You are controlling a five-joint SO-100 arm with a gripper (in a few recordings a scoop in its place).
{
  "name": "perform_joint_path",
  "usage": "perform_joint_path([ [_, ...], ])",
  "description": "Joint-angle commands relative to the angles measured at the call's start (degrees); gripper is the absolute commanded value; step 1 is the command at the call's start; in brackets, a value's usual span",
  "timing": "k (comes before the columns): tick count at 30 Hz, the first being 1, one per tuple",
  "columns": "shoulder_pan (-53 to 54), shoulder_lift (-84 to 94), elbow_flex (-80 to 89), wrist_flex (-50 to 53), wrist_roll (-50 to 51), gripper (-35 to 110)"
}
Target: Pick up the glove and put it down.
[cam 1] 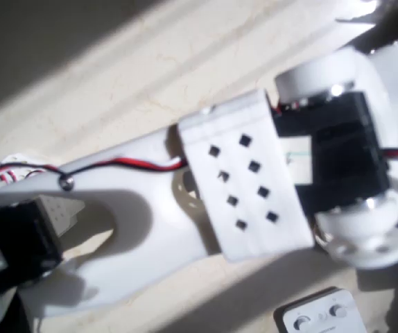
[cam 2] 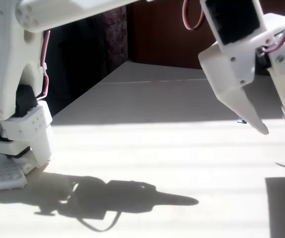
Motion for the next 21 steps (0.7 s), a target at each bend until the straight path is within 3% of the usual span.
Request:
perform_joint_path([
  [1, -1.14, 0.44, -0.18, -0.79, -0.26, 0],
  [21, -0.44, 1.49, -0.18, -0.7, -0.26, 0],
])
